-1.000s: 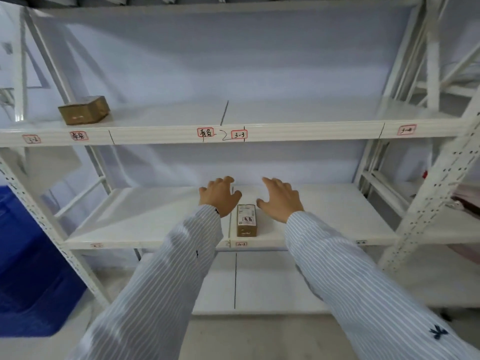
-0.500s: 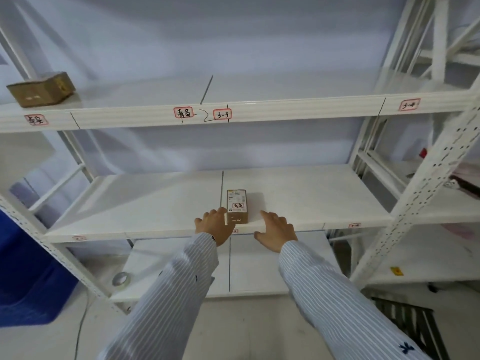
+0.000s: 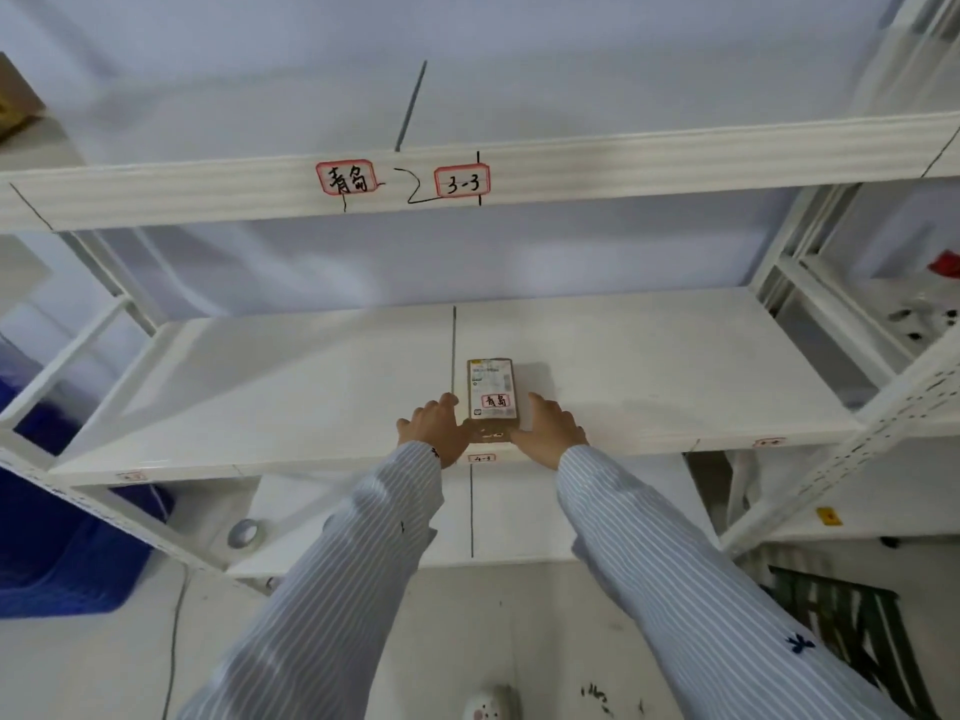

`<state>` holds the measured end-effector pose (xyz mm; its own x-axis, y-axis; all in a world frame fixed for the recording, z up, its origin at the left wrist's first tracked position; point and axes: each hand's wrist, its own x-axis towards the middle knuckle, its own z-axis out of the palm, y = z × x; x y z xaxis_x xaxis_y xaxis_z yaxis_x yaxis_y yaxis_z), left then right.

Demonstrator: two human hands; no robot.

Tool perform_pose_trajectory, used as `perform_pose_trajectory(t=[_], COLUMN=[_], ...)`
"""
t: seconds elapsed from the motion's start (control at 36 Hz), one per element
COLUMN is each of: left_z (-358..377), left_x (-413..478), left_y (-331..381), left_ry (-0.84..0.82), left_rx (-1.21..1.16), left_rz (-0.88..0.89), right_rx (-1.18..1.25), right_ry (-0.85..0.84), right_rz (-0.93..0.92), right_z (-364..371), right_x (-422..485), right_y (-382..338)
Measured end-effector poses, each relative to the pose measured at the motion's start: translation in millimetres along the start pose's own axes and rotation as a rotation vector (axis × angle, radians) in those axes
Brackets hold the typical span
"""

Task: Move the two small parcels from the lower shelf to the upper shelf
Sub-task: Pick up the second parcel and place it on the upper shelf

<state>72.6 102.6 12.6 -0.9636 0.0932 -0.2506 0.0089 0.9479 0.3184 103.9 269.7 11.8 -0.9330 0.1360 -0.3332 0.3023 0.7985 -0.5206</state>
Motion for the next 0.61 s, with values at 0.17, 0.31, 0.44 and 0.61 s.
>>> perform_pose_trajectory(t=[0.17,0.31,0.44,0.61], left_z=[23,30,34,37], left_x=[46,74,94,102], left_y=[-5,-3,-3,-2], left_ry=[-0.105,-0.171,-0.213,-0.270], left_rx=[-0.022,-0.038,-0.077,-0.191], left_rz=[-0.010,-0.035,-0.040,0.000], right_rx=[0.166,0.263,0.345,0.400], right_ry=[-0.077,-0.096,-0.131,-0.142], right_rz=[0.011,0.042,0.097,0.103], right_z=[30,22,27,28], right_x=[68,76,96,99], right_y=[10,-3,0,-3])
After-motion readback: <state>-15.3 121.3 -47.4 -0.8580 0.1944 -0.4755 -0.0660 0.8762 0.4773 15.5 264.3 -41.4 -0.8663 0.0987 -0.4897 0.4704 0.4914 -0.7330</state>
